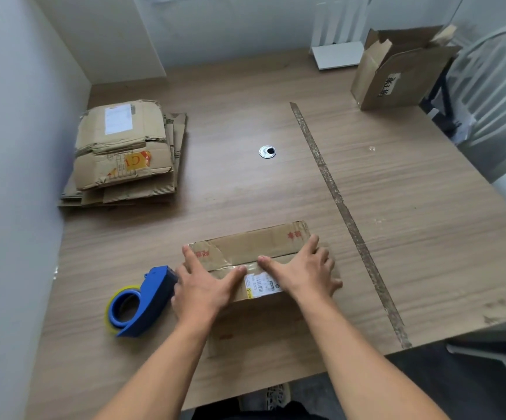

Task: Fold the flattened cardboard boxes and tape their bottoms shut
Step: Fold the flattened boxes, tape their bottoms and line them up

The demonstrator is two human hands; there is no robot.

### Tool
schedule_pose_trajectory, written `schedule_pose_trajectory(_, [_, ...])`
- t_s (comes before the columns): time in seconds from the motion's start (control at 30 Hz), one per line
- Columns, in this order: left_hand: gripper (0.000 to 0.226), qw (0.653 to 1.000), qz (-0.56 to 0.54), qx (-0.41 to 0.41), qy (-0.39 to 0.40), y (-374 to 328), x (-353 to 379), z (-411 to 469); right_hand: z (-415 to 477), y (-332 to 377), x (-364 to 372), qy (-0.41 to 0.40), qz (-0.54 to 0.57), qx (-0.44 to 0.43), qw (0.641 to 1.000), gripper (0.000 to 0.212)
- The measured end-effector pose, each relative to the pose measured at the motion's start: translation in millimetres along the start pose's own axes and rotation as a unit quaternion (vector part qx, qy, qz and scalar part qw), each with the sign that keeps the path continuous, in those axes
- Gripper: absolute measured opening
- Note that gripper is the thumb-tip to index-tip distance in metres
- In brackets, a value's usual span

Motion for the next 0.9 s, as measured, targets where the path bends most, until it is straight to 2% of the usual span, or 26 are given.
schedule_pose_trajectory(0.1, [0.124,0.999,-0.019,-0.014,-0.028,-1.8,-1.6,1.0,1.6,2.5,-0.2,-0.029,0.036,-0.009,0.999,0.118])
schedule_pose_trajectory(0.27, [0.078,0.991,-0.119,0.021,-0.056,10.5,-11.5,4.4,22.5,-15.6,-6.2,-0.06,0.119,-0.086,0.987,0.053])
schedule_pose_trajectory(0.37, [0.062,0.986,-0.145,0.069,-0.05,28.8,-18.3,9.0,27.4,-23.2,-16.7,-0.054,0.165,-0.133,0.976,0.03])
schedule_pose_trajectory(0.5, [0.059,0.951,-0.289,0.108,-0.022,41.1,-30.6,6.1,29.6,-31.9,-33.2,-0.025,0.306,-0.137,0.942,0.026])
schedule_pose_trajectory(0.57, [0.062,0.913,-0.388,0.124,-0.015,42.8,-39.3,4.6,30.5,-37.2,-40.7,0.011,0.429,-0.097,0.898,0.039])
schedule_pose_trajectory(0.63, [0.057,0.886,-0.439,0.149,-0.007,36.2,-51.5,-1.9,27.4,-36.4,-47.8,0.075,0.513,-0.057,0.853,0.048])
schedule_pose_trajectory(0.7, [0.06,0.875,-0.451,0.177,-0.008,24.4,-64.5,-8.6,21.6,-29.0,-55.7,0.12,0.52,-0.066,0.843,0.047])
schedule_pose_trajectory(0.8, [0.073,0.877,-0.435,0.202,-0.028,9.8,-78.8,-9.5,14.1,-17.9,-64.1,0.156,0.51,-0.103,0.84,0.04])
schedule_pose_trajectory(0.9, [0.064,0.875,-0.442,0.197,-0.027,3.5,-84.3,-8.5,7.1,-12.6,-74.2,0.197,0.531,-0.131,0.814,0.033])
Point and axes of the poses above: each hand's wrist, its own z-axis towards the middle knuckle, its own x-axis out of the palm, y = z × x, the point moved 6 cm from there along z, towards the middle knuckle, and after that the axes turned 4 degrees about y, right-handed, at the moved point
